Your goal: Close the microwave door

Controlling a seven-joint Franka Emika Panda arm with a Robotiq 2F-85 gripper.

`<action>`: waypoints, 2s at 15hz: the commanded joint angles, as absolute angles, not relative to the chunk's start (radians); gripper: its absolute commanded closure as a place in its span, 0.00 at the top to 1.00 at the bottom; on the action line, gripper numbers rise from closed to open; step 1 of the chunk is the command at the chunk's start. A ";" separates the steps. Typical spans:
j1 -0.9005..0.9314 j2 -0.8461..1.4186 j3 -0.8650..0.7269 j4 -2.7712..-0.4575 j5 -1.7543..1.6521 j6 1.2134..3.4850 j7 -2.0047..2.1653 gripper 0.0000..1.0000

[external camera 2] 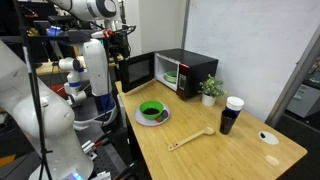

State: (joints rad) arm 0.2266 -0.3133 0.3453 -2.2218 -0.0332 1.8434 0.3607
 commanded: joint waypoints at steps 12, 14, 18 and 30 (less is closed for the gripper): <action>0.274 -0.012 0.336 -1.848 -0.115 1.804 0.316 1.00; 0.278 0.000 0.336 -1.835 -0.115 1.804 0.316 1.00; 0.278 0.001 0.336 -1.831 -0.115 1.803 0.316 1.00; 0.330 0.244 0.343 -1.581 -0.111 1.831 0.190 1.00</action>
State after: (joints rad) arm 0.2885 0.1346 0.3481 -1.7053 -0.1138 1.8392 0.2258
